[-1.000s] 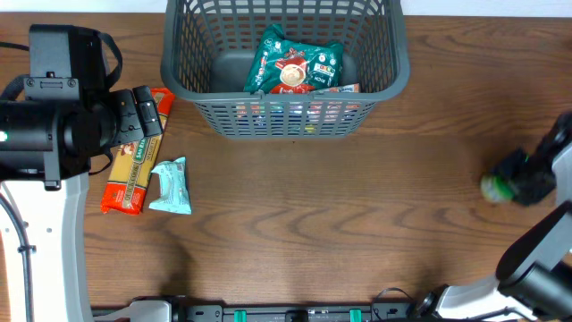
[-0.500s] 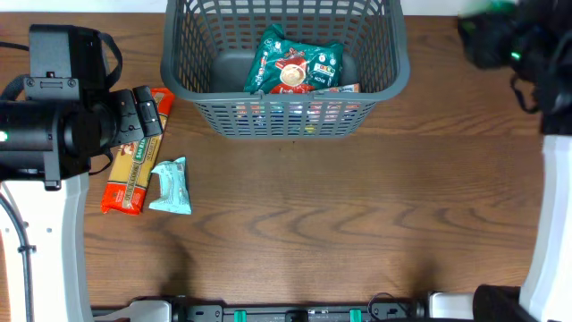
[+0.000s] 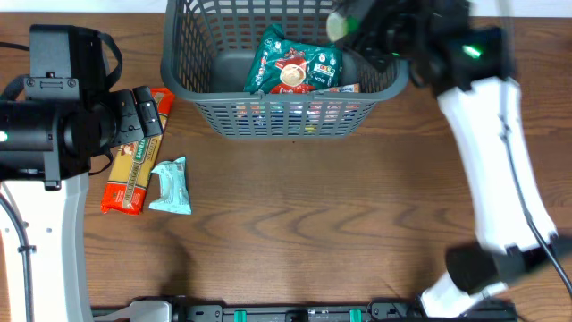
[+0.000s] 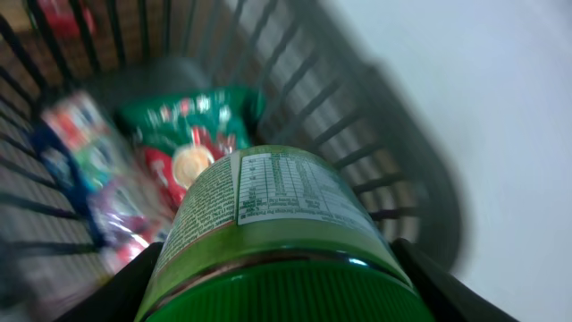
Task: Pack container
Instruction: 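Carry the jar over and drop it into the basket, then retract the right gripper to the right side, then grasp the teal snack packet with the left gripper, then lift the teal packet and drop it into the basket, then move the left gripper back toward the white pouch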
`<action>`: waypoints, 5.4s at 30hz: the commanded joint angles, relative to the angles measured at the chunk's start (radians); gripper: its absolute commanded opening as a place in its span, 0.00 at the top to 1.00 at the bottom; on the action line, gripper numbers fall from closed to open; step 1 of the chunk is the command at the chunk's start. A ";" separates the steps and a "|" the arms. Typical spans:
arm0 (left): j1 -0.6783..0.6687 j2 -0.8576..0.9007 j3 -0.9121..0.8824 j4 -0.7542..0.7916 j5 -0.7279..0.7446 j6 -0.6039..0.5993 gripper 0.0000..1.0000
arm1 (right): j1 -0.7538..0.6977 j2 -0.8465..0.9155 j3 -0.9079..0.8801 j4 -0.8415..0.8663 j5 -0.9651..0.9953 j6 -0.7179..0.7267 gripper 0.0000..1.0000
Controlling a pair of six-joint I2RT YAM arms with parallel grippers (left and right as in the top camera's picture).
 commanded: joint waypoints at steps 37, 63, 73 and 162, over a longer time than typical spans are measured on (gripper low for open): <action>0.005 -0.013 -0.142 -0.009 -0.075 -0.092 0.01 | -0.420 -0.167 0.166 -0.270 0.258 0.818 0.01; 0.005 0.164 -0.967 0.688 0.082 0.052 0.01 | -0.575 -0.130 -0.641 -0.002 0.217 0.879 0.01; 0.005 0.309 -0.967 0.819 0.082 0.051 0.01 | -0.575 -0.130 -0.666 0.005 0.217 0.872 0.01; -0.380 0.332 -0.090 0.818 0.276 1.034 0.45 | -0.576 -0.130 -0.666 -0.036 0.216 0.838 0.01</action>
